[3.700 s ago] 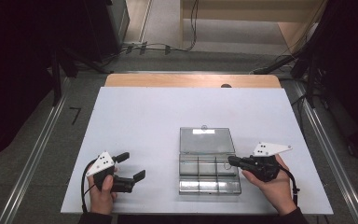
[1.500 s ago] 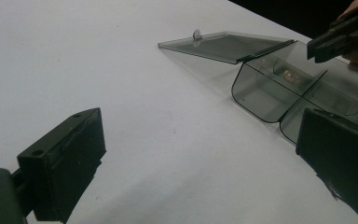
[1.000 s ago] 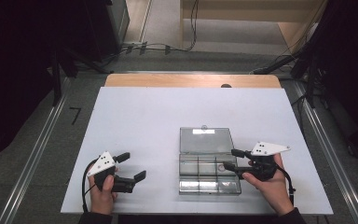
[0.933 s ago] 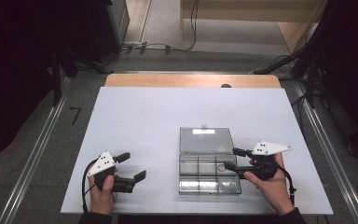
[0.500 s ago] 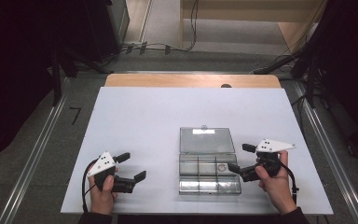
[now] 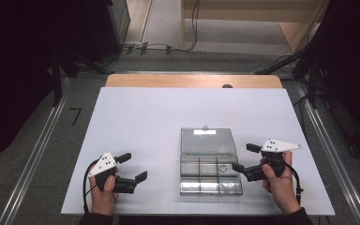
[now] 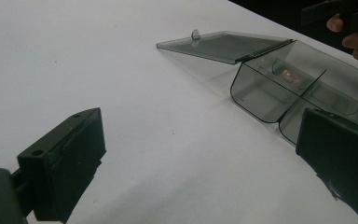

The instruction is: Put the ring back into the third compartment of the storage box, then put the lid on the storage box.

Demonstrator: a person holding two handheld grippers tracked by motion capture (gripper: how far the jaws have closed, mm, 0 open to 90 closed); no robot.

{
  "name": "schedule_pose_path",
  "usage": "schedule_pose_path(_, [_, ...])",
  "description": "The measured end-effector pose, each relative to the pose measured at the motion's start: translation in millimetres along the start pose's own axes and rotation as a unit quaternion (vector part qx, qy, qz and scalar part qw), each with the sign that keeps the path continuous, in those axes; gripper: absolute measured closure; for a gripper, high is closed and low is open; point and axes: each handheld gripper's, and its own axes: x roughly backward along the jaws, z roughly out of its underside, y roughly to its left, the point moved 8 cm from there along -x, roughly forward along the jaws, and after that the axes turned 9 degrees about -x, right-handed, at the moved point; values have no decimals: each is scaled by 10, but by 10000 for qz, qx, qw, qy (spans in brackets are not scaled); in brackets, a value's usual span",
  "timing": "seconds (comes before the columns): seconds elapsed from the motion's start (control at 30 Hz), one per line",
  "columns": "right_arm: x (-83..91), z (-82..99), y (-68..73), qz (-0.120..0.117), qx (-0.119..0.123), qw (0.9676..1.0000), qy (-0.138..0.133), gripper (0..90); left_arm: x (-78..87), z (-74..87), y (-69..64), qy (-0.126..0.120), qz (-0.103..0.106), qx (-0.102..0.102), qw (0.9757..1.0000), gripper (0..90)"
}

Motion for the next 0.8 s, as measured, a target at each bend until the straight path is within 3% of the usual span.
schedule_pose_path(0.13, [5,-8,-16,21,-1,10000,-28,0,-6,-26,-27,-17,-42,-51,10000,6])
schedule_pose_path(0.53, [28,-12,-39,32,-9,10000,-43,0,-181,-253,-253,-71,224,-265,9994,6])
schedule_pose_path(0.8, [48,-13,-47,40,-3,10000,-59,0,-228,-381,-296,-117,272,-256,9992,6])
